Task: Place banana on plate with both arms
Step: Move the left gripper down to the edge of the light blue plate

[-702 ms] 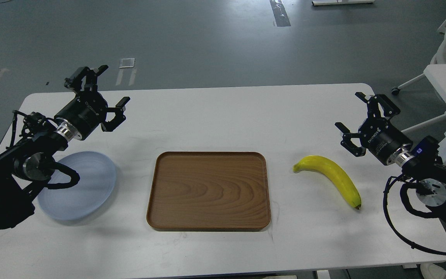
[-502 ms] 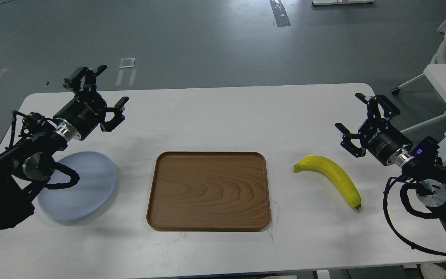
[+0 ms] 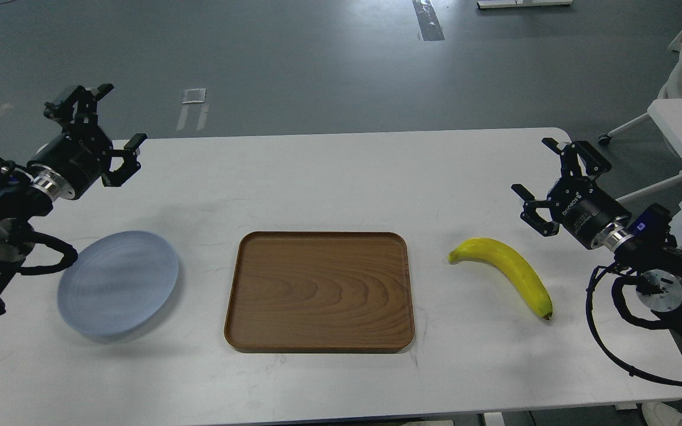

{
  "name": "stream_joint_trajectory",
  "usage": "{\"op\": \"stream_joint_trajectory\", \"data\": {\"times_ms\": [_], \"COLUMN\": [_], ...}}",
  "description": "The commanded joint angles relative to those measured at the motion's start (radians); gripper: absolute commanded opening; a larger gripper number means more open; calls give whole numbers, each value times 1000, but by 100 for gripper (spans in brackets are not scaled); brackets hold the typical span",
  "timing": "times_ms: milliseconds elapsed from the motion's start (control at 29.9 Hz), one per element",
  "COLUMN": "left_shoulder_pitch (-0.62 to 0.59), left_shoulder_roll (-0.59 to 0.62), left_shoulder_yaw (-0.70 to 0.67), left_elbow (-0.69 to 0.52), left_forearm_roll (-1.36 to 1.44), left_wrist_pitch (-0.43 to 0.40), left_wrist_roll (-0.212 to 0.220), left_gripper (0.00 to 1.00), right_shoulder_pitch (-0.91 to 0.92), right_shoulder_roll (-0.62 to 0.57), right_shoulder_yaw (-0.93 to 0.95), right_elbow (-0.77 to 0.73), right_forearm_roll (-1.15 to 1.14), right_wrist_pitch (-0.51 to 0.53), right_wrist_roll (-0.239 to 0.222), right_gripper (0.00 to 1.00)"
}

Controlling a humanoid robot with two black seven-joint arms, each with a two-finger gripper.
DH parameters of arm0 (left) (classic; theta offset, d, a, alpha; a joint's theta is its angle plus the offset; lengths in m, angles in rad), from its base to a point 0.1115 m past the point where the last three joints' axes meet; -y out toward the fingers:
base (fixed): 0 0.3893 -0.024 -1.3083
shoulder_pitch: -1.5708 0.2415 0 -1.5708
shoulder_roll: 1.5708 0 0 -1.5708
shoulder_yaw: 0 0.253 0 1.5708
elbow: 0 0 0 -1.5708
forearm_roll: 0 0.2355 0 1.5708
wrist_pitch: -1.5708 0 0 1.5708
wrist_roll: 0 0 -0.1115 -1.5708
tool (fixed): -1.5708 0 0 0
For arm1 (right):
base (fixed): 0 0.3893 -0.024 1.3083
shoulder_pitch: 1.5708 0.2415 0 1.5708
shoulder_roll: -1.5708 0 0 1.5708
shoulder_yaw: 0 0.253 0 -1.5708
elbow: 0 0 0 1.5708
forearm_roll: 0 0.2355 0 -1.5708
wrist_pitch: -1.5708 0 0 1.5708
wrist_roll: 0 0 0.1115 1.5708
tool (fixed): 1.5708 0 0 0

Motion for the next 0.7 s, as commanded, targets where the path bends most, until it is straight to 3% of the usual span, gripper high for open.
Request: {"op": "stream_joint_trajectory", "data": {"times_ms": [0,100,201,301,502,669], "left_shoulder_pitch": [-12,-31,-31,-15,20,23], "left_shoulder_roll": [125,237,283,356,384,372], "left_shoulder_yaw": [-2,-1,1,5,145,319], "left_elbow": [-139,-289,-337,-420,-400,-291], "left_forearm_roll": [223,512,712,1095,1432,1449], "left_wrist_pitch": [0,0,0,0,0,88], "left_wrist_roll": [-48,-105,-116,-149,-149,-149], "left_gripper": [99,99,99,99,99,99], "right_shoulder_pitch": [0,8,10,8,4,5], "right_shoulder_roll": [-2,-2,-2,0,9,12], "right_shoulder_yaw": [-3,-25,-26,-28,-29,-29], "right_elbow": [-1,-2,-2,-10,-10,-7], "right_forearm_roll": [-3,-3,-3,-3,-4,-6], "right_wrist_pitch": [0,0,0,0,0,0], "right_wrist_roll": [0,0,0,0,0,0], "right_gripper": [100,100,100,100,100,100]}}
